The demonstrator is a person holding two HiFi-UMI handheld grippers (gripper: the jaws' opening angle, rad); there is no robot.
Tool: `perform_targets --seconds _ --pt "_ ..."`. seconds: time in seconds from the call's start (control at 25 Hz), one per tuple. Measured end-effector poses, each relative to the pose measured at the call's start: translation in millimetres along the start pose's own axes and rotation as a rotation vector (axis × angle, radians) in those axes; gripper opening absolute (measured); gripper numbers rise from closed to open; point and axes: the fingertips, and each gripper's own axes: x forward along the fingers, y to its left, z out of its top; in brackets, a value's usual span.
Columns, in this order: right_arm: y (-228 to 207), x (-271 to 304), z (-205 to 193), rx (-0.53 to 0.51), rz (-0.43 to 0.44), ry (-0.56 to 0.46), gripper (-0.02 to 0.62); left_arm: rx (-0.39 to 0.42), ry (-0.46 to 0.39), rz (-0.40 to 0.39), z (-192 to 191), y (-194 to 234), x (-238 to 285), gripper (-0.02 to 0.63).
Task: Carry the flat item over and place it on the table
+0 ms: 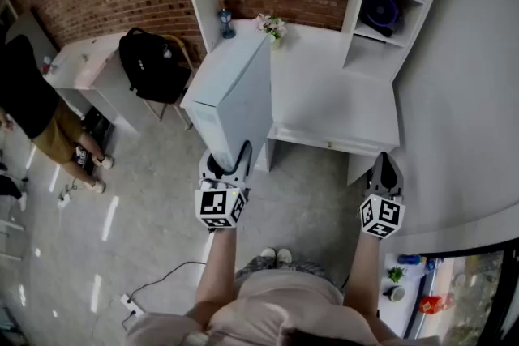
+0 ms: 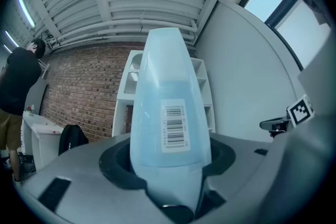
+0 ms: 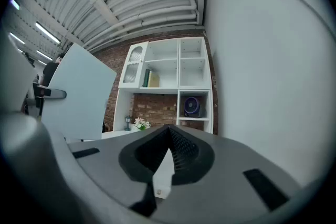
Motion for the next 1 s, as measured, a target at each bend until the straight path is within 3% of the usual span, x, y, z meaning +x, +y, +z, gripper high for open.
perform_targets --seconds 1.0 --pt "6 -10 -5 0.060 0.026 0.007 0.015 -0.025 0.012 -0.006 -3 -1 -6 0.275"
